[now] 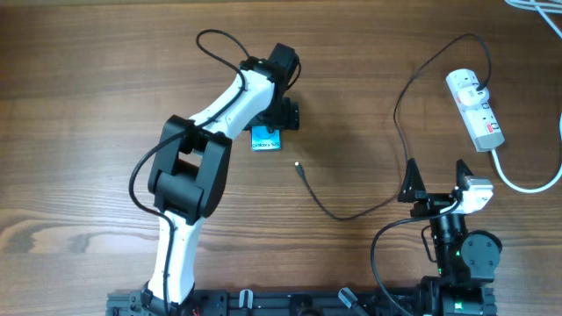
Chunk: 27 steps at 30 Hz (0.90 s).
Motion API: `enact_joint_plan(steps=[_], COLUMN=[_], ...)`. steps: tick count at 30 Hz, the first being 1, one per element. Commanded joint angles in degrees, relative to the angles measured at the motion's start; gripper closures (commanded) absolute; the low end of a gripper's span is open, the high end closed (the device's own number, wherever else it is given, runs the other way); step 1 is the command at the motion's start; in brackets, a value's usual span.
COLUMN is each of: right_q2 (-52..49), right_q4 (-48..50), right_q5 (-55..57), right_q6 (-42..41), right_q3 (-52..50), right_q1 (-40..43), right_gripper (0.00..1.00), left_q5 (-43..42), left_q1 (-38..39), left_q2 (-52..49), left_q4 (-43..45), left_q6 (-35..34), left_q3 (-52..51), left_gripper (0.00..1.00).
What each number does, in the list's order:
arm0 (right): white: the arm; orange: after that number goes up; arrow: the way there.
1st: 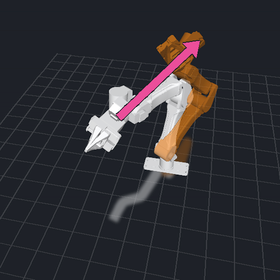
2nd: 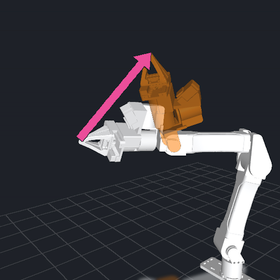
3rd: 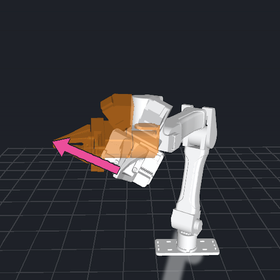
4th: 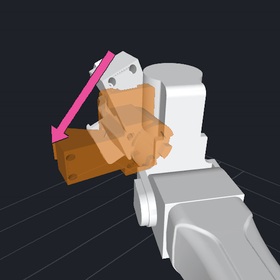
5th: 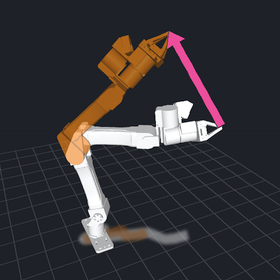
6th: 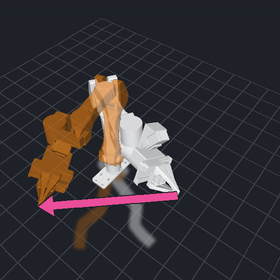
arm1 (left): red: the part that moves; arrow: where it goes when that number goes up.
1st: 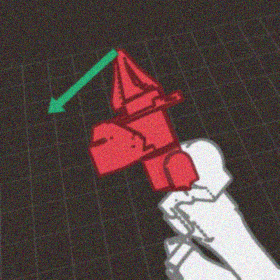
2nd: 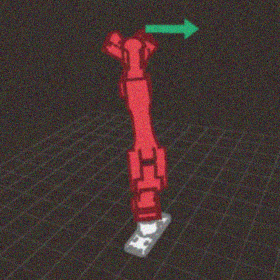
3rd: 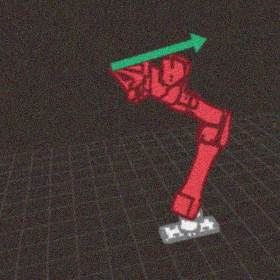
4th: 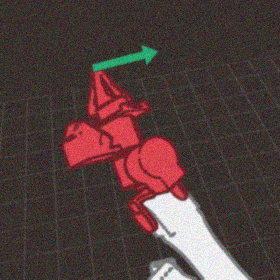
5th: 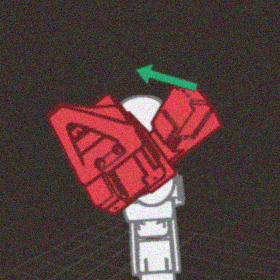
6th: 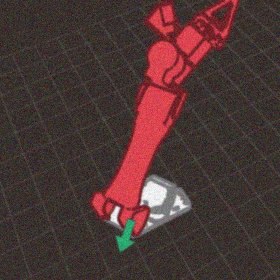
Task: Plug charger to phone and switch on socket
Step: 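Lift the phone upright with the left gripper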
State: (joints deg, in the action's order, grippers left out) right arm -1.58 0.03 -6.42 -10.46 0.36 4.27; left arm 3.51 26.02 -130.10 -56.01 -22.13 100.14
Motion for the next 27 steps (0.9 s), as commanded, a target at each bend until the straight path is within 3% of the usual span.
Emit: enact_joint_plan(steps=[1,6,7,11,15,27], right_q2=[0.24,0.24,0.24,0.24,0.24,0.24], right_q4=[0.31,0.31,0.31,0.31,0.31,0.37], right_q5=[-0.02,-0.02,-0.02,-0.02,-0.02,-0.07], right_q6=[-0.17,-0.17,-0.2,-0.17,-0.17,-0.11], right_q3=[-0.07,-0.07,-0.07,-0.07,-0.07,-0.07], right_q1=[0.07,0.07,0.07,0.07,0.07,-0.09], right_gripper=[0.0,0.0,0.0,0.0,0.0,0.0], left_q5=[-1.53,-6.27,-6.29,-6.27,-6.27,-7.67], left_q1=[-2.69,-3.19,-3.15,-2.99,-2.99,-3.06], left_q2=[-1.92,-1.92,-1.92,-1.92,-1.92,-1.86], left_q4=[-0.83,-0.24,-0.07,0.39,-0.46,0.2], left_q6=[-0.28,-0.39,-0.39,-0.37,-0.37,-0.79], left_q3=[-0.81,-0.81,-0.81,-0.81,-0.81,-0.81], left_gripper=[0.0,0.04,0.0,0.0,0.23,0.32])
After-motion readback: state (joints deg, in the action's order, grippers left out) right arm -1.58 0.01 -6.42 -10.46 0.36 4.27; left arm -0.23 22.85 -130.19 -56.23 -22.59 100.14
